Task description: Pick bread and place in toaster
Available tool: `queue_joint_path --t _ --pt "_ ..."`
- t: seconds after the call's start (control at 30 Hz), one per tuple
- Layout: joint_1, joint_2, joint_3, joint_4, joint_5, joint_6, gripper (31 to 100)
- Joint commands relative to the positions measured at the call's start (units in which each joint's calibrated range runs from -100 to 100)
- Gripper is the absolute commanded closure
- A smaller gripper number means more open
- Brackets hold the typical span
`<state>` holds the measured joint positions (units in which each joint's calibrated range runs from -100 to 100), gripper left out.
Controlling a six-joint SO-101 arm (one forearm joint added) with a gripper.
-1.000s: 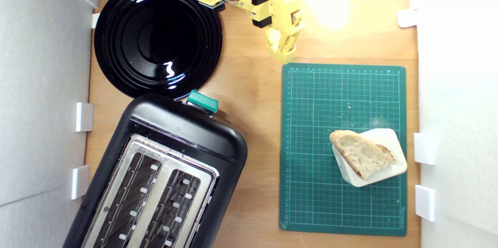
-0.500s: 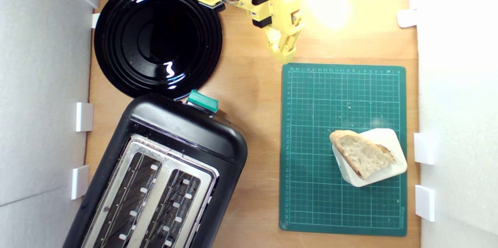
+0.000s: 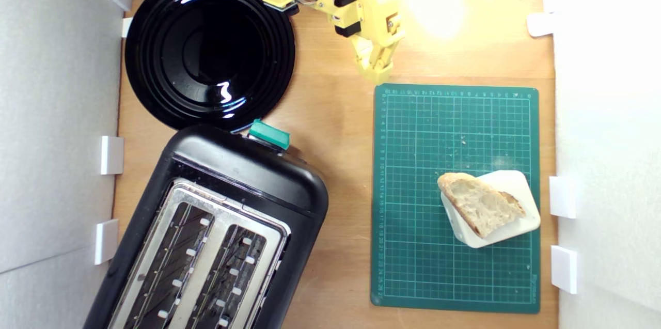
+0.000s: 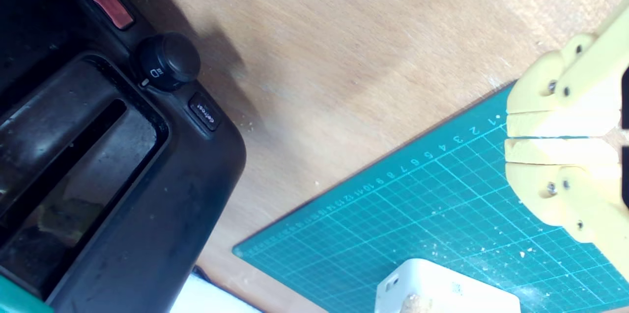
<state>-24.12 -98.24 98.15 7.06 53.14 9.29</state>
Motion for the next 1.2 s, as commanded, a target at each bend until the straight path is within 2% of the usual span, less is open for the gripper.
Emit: queue_joint_path --t 0.0,1.17 --pt "0.03 -0.35 0.22 0.01 0.28 0.0 91.3" --pt "-0.94 -0.52 0.12 -0.26 0.19 0.36 91.2"
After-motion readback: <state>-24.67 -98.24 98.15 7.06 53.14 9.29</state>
